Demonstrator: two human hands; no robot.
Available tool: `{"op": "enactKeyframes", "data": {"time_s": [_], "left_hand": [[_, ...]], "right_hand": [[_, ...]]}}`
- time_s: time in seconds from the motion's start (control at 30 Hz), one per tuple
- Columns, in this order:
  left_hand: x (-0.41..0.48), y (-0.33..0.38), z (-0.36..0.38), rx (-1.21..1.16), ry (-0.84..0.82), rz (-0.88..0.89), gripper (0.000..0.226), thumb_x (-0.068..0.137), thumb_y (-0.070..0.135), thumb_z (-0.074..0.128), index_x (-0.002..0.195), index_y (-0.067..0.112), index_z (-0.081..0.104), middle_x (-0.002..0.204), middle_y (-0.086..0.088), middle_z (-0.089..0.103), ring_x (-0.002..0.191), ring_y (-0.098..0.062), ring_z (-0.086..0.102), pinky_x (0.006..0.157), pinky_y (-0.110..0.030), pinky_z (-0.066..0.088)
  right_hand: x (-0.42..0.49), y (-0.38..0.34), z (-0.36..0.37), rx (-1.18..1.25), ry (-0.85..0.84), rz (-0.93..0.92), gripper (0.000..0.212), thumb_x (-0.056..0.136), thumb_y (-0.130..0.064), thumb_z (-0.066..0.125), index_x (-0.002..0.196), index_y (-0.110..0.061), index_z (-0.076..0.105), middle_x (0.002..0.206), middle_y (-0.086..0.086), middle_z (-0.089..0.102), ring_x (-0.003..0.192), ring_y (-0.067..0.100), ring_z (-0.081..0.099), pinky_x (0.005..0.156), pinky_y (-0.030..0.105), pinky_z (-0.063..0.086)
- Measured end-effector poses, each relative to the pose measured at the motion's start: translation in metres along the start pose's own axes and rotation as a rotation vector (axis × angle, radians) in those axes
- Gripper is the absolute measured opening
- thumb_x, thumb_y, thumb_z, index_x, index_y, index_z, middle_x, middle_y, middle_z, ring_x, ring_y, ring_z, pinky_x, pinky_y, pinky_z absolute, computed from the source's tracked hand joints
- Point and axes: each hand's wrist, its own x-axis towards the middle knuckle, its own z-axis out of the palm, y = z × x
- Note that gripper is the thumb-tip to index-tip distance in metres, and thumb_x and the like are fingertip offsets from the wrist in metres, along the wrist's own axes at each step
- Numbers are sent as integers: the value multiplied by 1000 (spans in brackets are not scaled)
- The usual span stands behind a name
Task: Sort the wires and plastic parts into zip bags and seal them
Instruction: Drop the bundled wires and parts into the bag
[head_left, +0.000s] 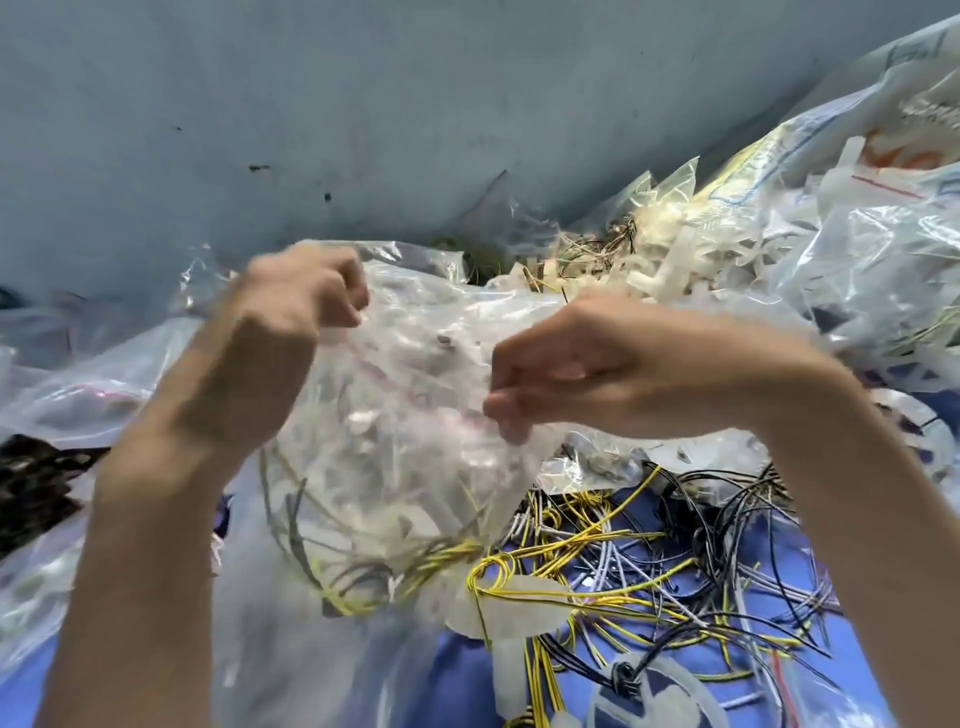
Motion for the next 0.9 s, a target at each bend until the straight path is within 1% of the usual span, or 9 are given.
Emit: {"op": "enactKeyframes", "data": {"time_s": [0.07,0.13,0.23,0.33,0.43,0.5,0.63,0.77,0.9], "left_hand": [[-5,-5,-1,31,-127,-1,38,81,9,51,46,24,52,64,3,48,57,3,48,59,-14,33],[-15,-11,-5,93,-223,13,23,75,48,45,64,40,63,75,8,58,74,-2,54,70,-20,36],[-23,-25,-17,200,-329,44,46,62,77,37,78,42,62,79,20,62,77,3,56,71,-26,38],[-27,-29,-22,152,-334,68,45,70,71,45,67,27,55,64,11,55,60,-3,48,64,-33,37],[-23,-28,-16,132,-15,230,37,84,53,42,67,20,46,65,4,43,59,-11,41,66,-20,36],[-14,-24,-16,16,131,272,55,84,62,46,68,10,43,68,-9,38,54,-16,34,59,-22,28],[-18,-22,-13,90,68,389,45,91,56,38,75,16,53,79,-3,46,72,-14,48,66,-19,34],[-16,-19,-11,115,258,471,44,98,47,35,75,13,52,85,-3,43,77,-9,46,72,-27,34],[-16,-34,-25,75,85,423,42,93,61,39,78,27,55,74,4,56,72,-13,53,68,-29,39]], "right_hand": [[3,2,3,-66,-4,52,31,92,-39,51,86,-14,69,79,-5,67,74,15,61,68,34,48],[5,3,4,-73,-11,77,31,91,-41,51,90,-15,68,89,-4,66,82,12,61,76,37,48],[5,2,5,-8,-109,98,26,87,-47,57,96,-24,67,97,-14,64,89,-3,61,82,33,52],[4,3,9,-31,-230,128,21,82,-48,63,98,-34,65,94,-25,60,88,-6,60,79,21,51],[5,1,10,-37,-189,87,11,85,-37,65,93,-29,63,85,-20,63,79,-6,60,62,13,45],[4,-4,7,179,-97,33,4,88,-24,65,88,-21,62,83,-7,68,73,0,66,63,14,48],[-2,-8,1,294,-65,-11,5,87,-21,65,89,-26,65,84,-8,69,72,5,70,66,15,52],[1,-1,2,175,7,51,7,87,-26,64,89,-20,67,86,-13,69,72,3,70,71,25,53],[-3,-4,-3,228,-13,31,10,86,-29,65,87,-19,67,84,-14,70,70,0,68,64,15,52]]}}
